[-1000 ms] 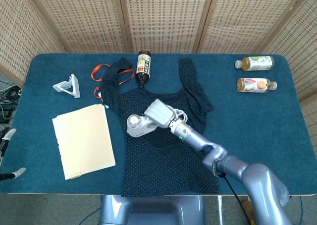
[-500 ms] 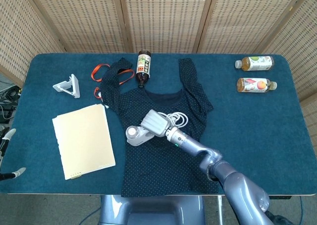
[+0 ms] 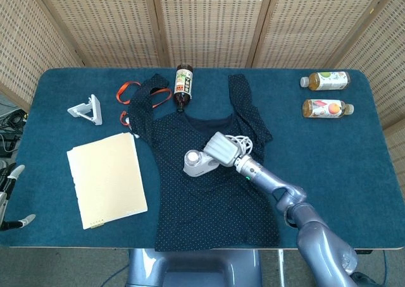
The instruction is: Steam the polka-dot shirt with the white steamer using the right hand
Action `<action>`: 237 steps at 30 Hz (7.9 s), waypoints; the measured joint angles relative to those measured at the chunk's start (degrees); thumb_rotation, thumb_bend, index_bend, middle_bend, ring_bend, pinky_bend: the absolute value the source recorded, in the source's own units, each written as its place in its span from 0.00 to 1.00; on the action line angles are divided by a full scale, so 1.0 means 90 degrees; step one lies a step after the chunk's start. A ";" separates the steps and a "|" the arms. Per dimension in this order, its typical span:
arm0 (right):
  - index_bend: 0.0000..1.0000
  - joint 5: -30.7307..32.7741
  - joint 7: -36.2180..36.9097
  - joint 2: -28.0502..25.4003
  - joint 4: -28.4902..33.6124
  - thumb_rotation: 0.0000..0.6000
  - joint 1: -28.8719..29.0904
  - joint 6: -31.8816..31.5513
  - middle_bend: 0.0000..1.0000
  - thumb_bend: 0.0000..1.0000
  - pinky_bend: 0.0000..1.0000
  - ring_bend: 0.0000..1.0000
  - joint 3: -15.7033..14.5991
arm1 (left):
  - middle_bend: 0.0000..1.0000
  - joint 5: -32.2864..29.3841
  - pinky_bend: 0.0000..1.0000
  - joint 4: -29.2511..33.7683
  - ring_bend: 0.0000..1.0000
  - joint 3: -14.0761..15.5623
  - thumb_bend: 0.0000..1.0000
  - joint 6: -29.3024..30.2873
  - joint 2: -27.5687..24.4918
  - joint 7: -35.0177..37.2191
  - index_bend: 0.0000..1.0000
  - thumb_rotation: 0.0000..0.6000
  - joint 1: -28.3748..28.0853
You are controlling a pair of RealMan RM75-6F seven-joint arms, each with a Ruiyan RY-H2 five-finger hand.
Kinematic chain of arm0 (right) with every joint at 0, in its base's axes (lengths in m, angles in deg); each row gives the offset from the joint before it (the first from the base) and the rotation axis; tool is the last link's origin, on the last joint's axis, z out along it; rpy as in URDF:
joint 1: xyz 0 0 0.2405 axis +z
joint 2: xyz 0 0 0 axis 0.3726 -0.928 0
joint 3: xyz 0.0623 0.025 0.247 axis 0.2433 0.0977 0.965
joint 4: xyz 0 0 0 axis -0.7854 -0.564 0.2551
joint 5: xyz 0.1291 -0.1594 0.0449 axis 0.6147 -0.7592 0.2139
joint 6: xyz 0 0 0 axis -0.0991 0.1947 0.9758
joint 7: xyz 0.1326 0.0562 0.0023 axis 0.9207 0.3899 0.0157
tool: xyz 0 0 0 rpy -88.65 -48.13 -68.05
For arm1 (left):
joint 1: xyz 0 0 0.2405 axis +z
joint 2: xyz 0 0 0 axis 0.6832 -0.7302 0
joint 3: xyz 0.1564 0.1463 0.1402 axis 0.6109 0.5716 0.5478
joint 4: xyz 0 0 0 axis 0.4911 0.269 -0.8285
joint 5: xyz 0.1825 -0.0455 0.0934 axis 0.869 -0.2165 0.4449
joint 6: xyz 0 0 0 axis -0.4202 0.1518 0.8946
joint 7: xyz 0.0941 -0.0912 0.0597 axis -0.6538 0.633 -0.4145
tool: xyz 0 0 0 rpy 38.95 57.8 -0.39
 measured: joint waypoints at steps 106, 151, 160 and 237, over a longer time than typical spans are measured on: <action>0.88 -0.0650 0.0730 -0.0272 0.0008 1.00 -0.0661 -0.1628 0.68 1.00 0.91 0.66 -0.0926 | 0.00 0.0094 0.00 0.0102 0.00 0.0097 0.00 -0.0047 0.0084 -0.0267 0.00 1.00 -0.0079; 0.88 -0.0722 0.1022 -0.0922 -0.0480 1.00 -0.1444 -0.1860 0.68 1.00 0.91 0.66 -0.1183 | 0.00 0.0219 0.00 0.0213 0.00 0.0147 0.00 0.0001 0.0092 -0.0384 0.00 1.00 -0.0072; 0.88 -0.0974 0.0741 -0.0745 0.0079 1.00 -0.1226 -0.2347 0.68 1.00 0.91 0.66 -0.1260 | 0.00 0.0219 0.00 0.0201 0.00 0.0151 0.00 -0.0011 0.0089 -0.0365 0.00 1.00 -0.0077; 0.87 0.1089 0.0633 -0.1479 -0.0906 1.00 -0.1747 -0.0338 0.68 1.00 0.91 0.66 0.0481 | 0.00 0.0592 0.00 0.0298 0.00 0.0281 0.00 0.0171 0.0027 -0.0268 0.00 1.00 0.0022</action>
